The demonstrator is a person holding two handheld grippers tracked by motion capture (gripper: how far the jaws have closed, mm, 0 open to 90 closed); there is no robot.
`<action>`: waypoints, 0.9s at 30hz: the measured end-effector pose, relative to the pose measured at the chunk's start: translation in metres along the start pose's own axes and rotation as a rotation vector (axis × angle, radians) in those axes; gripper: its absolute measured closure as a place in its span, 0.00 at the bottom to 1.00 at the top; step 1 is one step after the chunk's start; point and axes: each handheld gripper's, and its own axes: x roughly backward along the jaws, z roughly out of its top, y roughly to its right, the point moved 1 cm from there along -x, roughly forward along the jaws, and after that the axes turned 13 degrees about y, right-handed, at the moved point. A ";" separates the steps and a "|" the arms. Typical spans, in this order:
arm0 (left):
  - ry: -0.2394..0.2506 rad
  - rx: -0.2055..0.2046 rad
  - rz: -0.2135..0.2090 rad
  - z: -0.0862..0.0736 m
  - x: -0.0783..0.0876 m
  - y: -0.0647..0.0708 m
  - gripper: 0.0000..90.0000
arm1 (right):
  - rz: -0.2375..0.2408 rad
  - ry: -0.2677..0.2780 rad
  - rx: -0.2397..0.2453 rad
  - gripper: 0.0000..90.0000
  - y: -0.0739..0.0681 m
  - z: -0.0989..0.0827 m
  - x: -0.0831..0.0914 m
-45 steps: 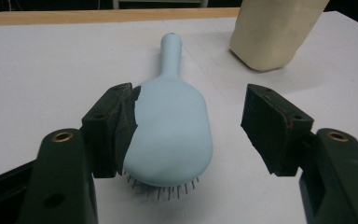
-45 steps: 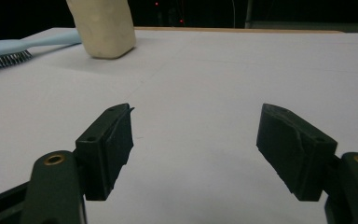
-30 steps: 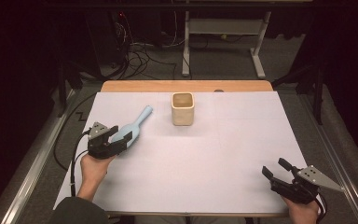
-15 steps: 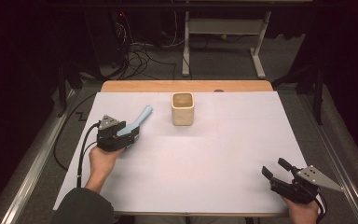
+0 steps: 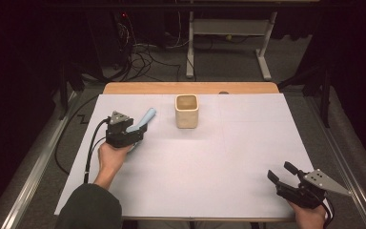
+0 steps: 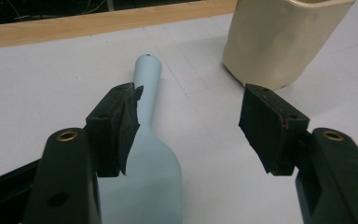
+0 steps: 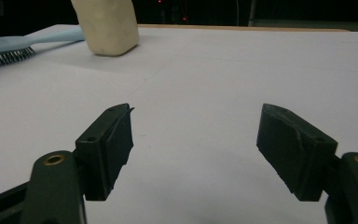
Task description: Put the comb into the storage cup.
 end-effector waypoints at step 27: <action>-0.111 0.073 0.031 0.025 -0.038 -0.003 0.47 | 0.002 -0.010 0.000 0.31 -0.001 -0.001 -0.001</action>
